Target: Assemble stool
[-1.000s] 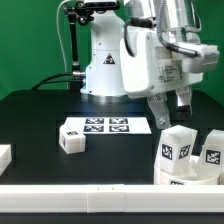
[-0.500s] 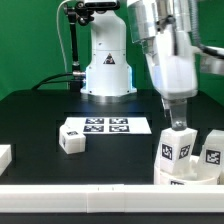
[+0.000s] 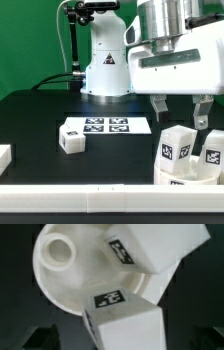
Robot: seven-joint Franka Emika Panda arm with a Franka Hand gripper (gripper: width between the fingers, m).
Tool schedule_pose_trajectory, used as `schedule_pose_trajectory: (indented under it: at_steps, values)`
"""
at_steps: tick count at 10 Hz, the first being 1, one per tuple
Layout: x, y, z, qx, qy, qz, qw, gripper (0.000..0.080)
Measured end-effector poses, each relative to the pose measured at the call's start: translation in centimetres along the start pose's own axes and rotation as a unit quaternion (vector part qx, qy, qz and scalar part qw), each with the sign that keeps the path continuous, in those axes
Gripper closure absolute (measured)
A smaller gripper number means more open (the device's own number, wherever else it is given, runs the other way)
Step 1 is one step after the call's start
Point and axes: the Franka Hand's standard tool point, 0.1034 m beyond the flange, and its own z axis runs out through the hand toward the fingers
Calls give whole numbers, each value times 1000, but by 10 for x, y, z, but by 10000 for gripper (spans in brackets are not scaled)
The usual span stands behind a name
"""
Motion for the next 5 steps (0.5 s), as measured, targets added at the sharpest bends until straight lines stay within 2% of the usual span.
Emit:
schedule_pose_trajectory:
  at_steps: [2, 3, 5]
  values:
    - [1, 0, 0, -4, 3, -87, 996, 150]
    - [0, -1, -1, -9, 6, -162, 987, 150]
    - [-1, -1, 0, -12, 6, -270, 963, 150]
